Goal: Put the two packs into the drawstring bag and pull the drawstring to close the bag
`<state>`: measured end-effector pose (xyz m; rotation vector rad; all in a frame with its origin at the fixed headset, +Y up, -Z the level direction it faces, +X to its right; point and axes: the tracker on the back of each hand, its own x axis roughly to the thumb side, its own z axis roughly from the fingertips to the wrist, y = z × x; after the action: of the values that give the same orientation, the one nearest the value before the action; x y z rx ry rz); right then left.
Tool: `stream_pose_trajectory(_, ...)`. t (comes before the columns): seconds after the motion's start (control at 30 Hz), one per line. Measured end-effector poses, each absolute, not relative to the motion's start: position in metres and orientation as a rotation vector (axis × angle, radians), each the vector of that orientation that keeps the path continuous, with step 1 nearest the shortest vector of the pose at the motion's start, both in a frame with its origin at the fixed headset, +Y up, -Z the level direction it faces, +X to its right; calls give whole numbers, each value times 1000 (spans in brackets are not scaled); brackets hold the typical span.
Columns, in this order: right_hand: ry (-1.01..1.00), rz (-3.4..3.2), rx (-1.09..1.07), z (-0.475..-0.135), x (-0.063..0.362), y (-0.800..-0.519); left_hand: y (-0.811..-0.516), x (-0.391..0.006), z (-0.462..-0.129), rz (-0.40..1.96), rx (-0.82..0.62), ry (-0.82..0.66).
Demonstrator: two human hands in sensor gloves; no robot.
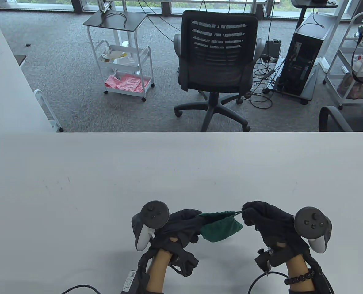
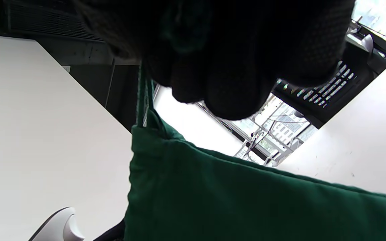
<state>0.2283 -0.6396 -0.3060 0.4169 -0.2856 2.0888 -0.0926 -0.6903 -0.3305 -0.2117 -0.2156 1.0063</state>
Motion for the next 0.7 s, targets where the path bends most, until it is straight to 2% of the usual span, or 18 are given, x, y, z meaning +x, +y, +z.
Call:
stream_pose_trajectory(0.27, -374, 2182, 426, -300, 223, -634, -702, -88, -331, 1016, -300, -212)
stream_pose_trajectory(0.6, -444, 2189, 428, -295, 219, -628, -690, -77, -326, 926, -267, -253)
stream_pose_trajectory(0.7, -462, 2206, 408, -294, 219, -626, -687, -71, -324, 859, -213, -273)
